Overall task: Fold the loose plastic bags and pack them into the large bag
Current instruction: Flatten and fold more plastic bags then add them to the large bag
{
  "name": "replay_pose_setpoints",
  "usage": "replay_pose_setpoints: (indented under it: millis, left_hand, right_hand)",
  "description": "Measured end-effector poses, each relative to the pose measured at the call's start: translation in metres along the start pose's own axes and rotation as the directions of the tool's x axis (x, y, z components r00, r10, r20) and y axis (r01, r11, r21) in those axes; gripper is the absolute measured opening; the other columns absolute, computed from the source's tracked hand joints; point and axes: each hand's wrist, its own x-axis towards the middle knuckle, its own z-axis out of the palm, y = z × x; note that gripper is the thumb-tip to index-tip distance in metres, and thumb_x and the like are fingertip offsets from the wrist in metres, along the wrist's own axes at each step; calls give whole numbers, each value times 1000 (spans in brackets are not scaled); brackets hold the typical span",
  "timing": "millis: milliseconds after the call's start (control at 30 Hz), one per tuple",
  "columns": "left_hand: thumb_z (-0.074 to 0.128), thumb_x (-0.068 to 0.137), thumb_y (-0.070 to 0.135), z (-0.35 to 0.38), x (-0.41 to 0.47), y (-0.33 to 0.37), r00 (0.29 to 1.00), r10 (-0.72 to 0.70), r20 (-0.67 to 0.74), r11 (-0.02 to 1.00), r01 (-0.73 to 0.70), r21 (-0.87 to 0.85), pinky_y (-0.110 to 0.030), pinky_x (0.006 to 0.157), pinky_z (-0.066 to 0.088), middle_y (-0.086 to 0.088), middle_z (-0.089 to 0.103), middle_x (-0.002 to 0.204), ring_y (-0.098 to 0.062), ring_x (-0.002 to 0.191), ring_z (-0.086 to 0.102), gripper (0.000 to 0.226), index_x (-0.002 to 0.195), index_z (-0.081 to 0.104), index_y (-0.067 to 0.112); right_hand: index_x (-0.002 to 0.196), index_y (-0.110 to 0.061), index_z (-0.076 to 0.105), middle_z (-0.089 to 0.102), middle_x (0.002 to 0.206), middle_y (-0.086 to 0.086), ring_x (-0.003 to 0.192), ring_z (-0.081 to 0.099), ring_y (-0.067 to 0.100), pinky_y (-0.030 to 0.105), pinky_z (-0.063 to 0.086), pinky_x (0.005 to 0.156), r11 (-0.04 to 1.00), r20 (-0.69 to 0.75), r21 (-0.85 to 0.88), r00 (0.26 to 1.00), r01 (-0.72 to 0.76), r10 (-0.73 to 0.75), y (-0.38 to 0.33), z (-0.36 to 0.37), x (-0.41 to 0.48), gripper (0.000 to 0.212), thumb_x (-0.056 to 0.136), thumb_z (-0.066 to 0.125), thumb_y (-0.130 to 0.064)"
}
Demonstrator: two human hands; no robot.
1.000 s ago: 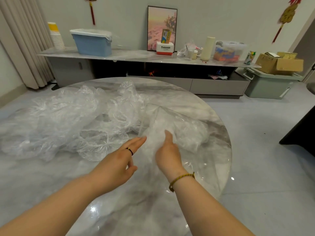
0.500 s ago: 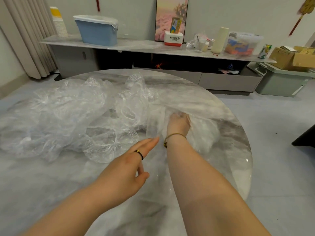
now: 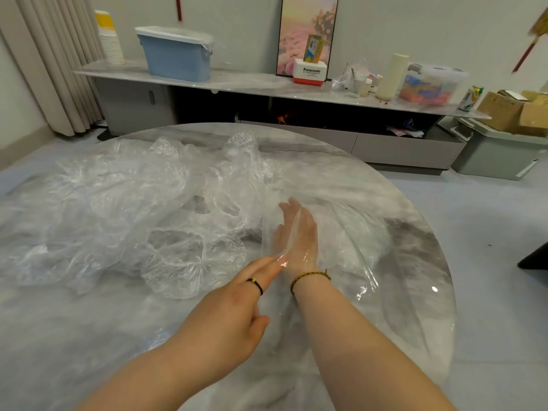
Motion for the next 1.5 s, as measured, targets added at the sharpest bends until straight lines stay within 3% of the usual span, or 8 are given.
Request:
replay_pose_setpoints:
  millis: [133,400,700,1000,1100,1167,1333,1500]
  left_hand:
    - [46,94,17,1,-2,0,999,-13,33,1000,12,14,-10,95,31,54,-11,110,-6,121,44,72,128,-3,57]
    - [43,95,17,9,2,-3,997,-47,62,999,45,25,-10,95,29,52,-11,113,-3,123,42,68,137,3,50]
    - [47,93,11,25,32,-5,979,-205,-2,978,205,-30,-11,87,38,24,2,150,-6,104,54,75,145,-2,35]
    - [45,94,18,34,56,9,984,-170,48,981,165,98,-29,101,39,15,-4,155,-14,129,40,59,145,20,31]
    - [46,93,29,27,41,5,992,-122,35,976,113,188,-24,104,33,14,1,155,-9,134,31,45,137,39,34]
    - [43,94,30,20,26,-1,994,-107,3,969,103,226,-20,102,30,16,12,153,-6,133,31,39,133,45,35]
    - [34,99,28,-6,-20,-37,978,-199,-60,914,207,350,-16,100,29,18,29,147,-5,132,33,36,133,45,32]
    - [36,98,34,-24,-50,-68,939,-338,-69,845,334,417,-19,109,20,10,13,154,-10,140,20,50,145,22,27]
  right_hand:
    - [148,-20,6,-10,156,1,144,-10,22,33,4,116,957,282,-284,959,60,24,14,-8,22,62,96,39,-23]
    - [145,-9,19,14,150,19,139,14,32,41,28,110,905,347,-419,908,-74,235,36,-11,45,52,95,33,-17]
    - [148,-12,0,-9,156,9,144,-7,23,37,-4,115,909,271,-414,960,55,66,40,-25,20,57,99,28,-21]
    - [142,-12,31,21,153,4,143,12,17,24,8,114,934,327,-273,935,229,-133,53,-56,-49,44,99,32,-17]
    - [90,-13,72,71,92,5,91,68,16,19,51,70,938,124,-159,949,308,-290,41,-64,-77,34,81,40,-19]
    - [64,-19,70,61,52,-6,48,60,8,17,42,39,919,-16,-103,923,380,-384,33,-69,-91,31,70,39,-26]
    - [69,-16,70,60,52,-8,47,57,9,19,43,39,832,-155,-84,817,549,-555,-6,-72,-103,28,73,43,-23]
    - [73,-18,71,66,66,-7,63,65,11,17,47,45,783,94,-73,786,617,-611,-46,-42,-103,24,75,48,-26]
